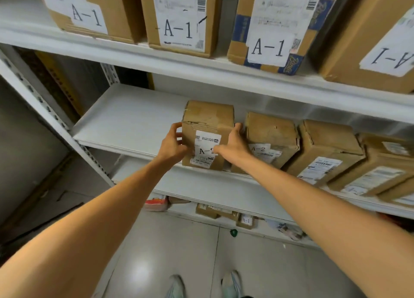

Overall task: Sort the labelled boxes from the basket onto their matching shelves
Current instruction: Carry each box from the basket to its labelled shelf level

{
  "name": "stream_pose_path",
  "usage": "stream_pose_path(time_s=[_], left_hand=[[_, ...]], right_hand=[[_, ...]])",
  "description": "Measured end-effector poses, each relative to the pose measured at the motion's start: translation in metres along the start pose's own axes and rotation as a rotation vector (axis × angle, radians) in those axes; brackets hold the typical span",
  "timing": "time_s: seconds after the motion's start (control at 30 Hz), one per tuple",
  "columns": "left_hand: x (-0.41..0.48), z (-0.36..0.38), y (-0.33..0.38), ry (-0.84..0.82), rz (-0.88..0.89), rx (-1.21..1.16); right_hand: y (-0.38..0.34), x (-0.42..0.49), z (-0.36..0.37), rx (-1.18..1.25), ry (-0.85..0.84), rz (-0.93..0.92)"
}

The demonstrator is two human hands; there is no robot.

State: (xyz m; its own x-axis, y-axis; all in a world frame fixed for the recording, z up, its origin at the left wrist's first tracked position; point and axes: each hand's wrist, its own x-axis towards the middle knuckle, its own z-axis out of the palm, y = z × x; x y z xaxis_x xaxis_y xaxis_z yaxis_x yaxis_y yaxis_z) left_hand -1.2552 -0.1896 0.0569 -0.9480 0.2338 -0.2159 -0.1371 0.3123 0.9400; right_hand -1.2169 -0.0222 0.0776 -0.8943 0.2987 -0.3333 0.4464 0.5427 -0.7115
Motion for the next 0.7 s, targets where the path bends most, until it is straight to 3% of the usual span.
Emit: stream_pose_path(time_s=[0.27,0.53,0.7], left_hand=[[0.009,0.005,-0.015,-0.099,0.111,0.064],[0.008,0.008,0.001,-0.129,0.053,0.069],[0.013,0.004,0.014,-0.105,0.041,0.273]], right_hand=[[0.002,-0.012,0.019,0.032,0.154,0.066],[-0.012,-0.029,0.009,-0.069,0.148,0.076],[-0.031,-0.042,-0.014,-0.148,0.164,-0.001]])
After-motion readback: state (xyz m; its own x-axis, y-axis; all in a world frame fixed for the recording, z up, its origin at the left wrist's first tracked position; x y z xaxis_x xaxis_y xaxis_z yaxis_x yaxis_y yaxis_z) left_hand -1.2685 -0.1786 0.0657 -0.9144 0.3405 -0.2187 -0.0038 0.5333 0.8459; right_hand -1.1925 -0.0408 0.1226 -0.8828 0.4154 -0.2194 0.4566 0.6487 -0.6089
